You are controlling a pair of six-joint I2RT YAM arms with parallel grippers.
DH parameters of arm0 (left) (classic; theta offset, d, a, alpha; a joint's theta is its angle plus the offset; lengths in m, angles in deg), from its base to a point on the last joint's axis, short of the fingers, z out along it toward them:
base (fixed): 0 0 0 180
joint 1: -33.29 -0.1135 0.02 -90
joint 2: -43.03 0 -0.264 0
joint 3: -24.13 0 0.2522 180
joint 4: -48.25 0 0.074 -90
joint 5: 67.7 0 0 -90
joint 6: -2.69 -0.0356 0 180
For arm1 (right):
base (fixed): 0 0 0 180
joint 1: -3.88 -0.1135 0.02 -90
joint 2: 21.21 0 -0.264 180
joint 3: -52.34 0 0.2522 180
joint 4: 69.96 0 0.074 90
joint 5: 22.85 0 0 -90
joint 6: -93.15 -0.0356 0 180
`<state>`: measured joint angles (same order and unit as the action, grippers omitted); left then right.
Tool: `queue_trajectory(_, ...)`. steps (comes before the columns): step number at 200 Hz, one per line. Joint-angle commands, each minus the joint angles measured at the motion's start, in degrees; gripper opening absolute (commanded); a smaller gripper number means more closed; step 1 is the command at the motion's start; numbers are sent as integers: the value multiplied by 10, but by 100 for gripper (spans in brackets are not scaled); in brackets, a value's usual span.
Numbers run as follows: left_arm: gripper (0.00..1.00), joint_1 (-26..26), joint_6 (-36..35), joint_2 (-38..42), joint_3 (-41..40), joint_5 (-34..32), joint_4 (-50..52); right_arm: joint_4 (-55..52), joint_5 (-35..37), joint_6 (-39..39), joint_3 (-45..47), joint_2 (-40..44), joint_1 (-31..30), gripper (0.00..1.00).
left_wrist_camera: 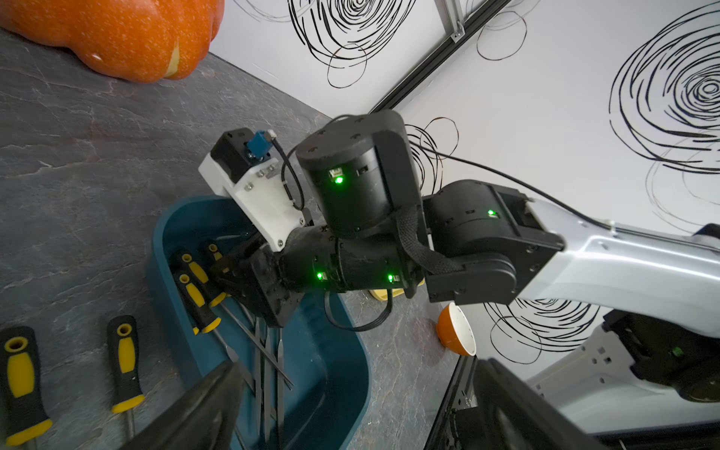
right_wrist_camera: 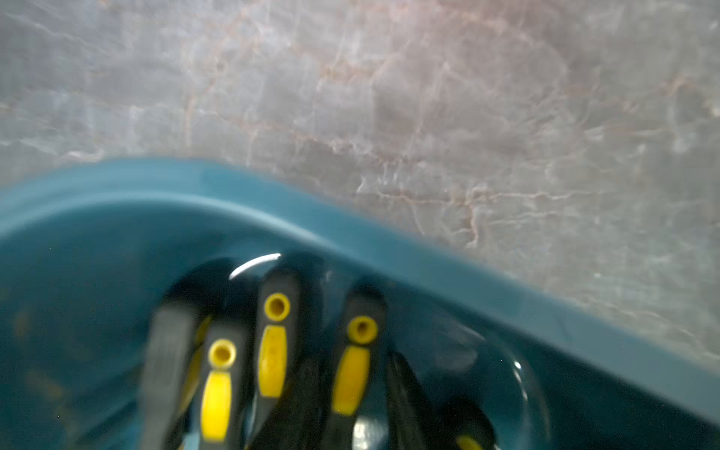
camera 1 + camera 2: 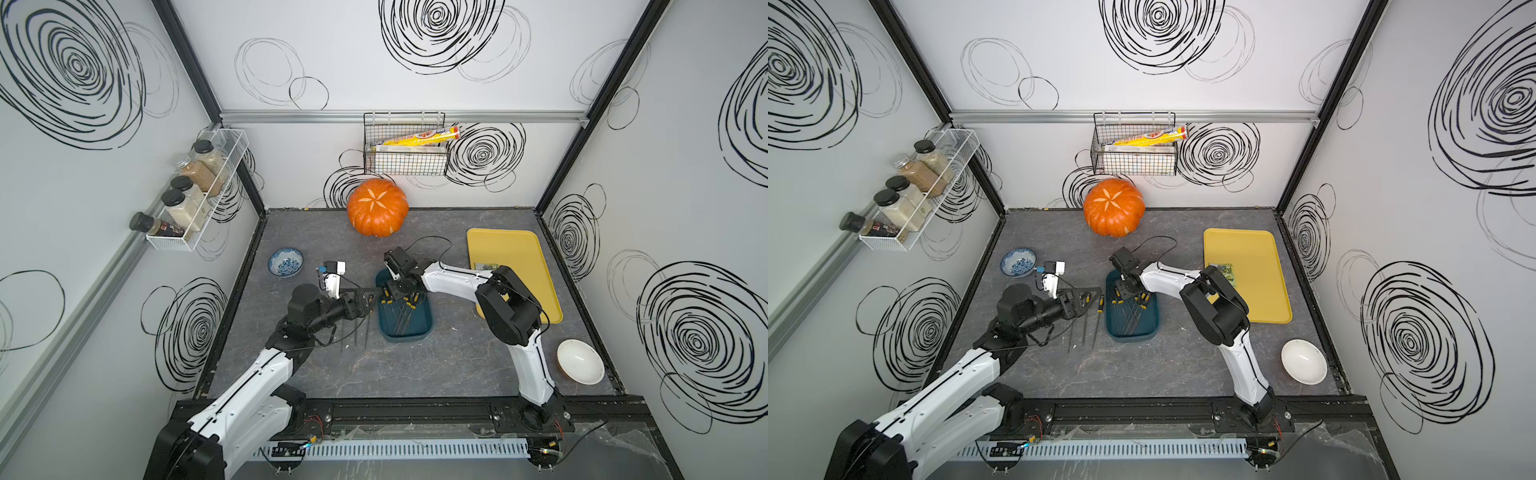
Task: Take the file tool out of the storage box
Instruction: Pick up the file tool from the storage box.
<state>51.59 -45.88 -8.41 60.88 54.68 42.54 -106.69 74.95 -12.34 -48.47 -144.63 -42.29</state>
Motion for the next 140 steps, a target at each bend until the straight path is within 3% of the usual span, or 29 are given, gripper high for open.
queue_trajectory(1,99,-5,-12,5,-1,9,-16,-81,-2,-8,23,-56,-6,32)
queue_trajectory(28,99,-5,-13,11,-1,11,-18,-75,-10,-9,22,-51,-6,23)
queue_trajectory(60,99,-5,-12,10,-2,10,-18,-70,-2,-10,14,-28,-6,20)
queue_trajectory(85,99,-5,-11,2,-1,13,-19,-39,-19,-2,19,9,-6,8)
queue_trajectory(140,99,-5,-9,-12,-1,26,-29,19,-15,2,49,105,-5,4)
